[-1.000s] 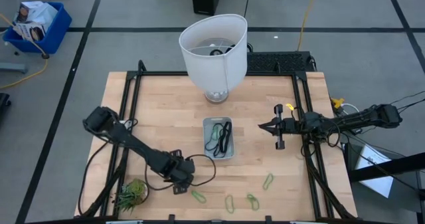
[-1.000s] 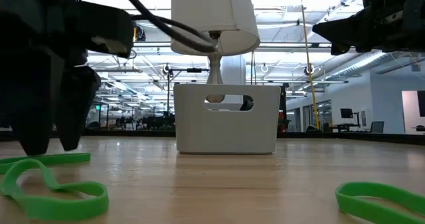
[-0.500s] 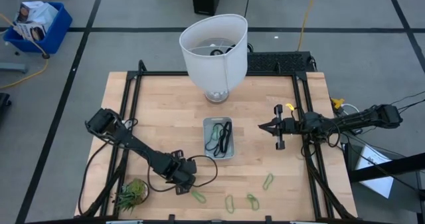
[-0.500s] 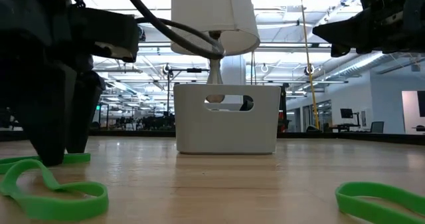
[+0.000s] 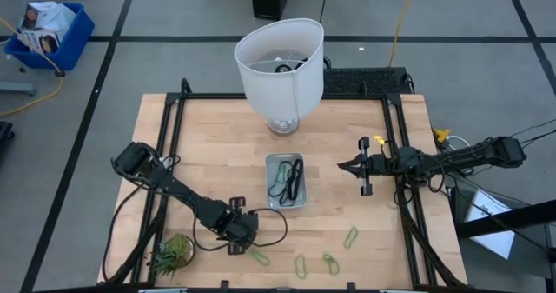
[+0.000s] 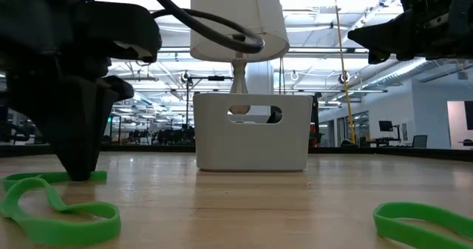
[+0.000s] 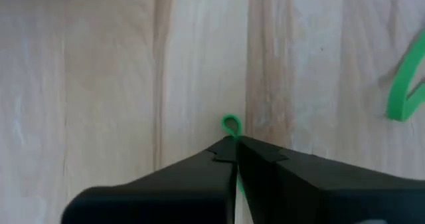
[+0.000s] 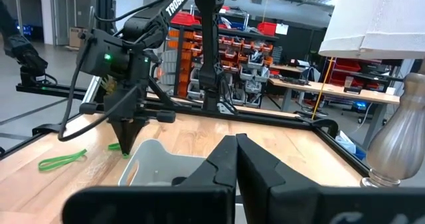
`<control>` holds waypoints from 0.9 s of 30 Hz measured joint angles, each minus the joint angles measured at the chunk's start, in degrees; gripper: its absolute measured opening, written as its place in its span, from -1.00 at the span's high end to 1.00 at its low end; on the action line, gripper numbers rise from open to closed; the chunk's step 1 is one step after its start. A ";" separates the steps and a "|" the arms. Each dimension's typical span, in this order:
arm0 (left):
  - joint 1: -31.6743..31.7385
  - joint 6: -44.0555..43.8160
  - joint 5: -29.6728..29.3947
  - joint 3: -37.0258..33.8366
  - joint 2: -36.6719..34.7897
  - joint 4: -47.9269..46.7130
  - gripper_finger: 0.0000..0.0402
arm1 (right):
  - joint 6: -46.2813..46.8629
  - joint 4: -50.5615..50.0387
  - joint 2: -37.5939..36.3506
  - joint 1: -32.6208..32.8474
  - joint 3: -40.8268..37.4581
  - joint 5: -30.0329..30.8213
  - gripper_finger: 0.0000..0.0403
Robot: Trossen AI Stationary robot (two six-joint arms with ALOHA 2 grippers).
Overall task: Pick and place rubber bands into bin
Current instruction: Put the green rubber band into the gray bin
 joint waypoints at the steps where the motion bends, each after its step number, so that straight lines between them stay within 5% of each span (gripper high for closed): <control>1: -0.01 0.96 0.02 -0.03 -0.40 -0.02 0.96 | 0.00 -0.01 0.00 0.00 0.00 0.00 1.00; 7: -1.23 4.86 -4.82 -0.62 -7.83 -4.92 0.98 | 0.02 -0.26 0.02 0.00 0.00 0.00 1.00; 16: -5.07 11.32 -24.73 -1.66 -27.85 -7.97 0.98 | 0.02 -0.50 0.24 0.00 0.00 0.08 1.00; 22: -4.66 9.08 -31.11 -12.63 -40.52 -4.67 0.99 | 0.02 -0.83 0.55 0.00 0.00 0.19 1.00; 27: -3.84 7.42 -31.71 -26.37 -48.80 8.28 0.99 | 0.02 -1.11 0.53 0.00 0.00 0.20 1.00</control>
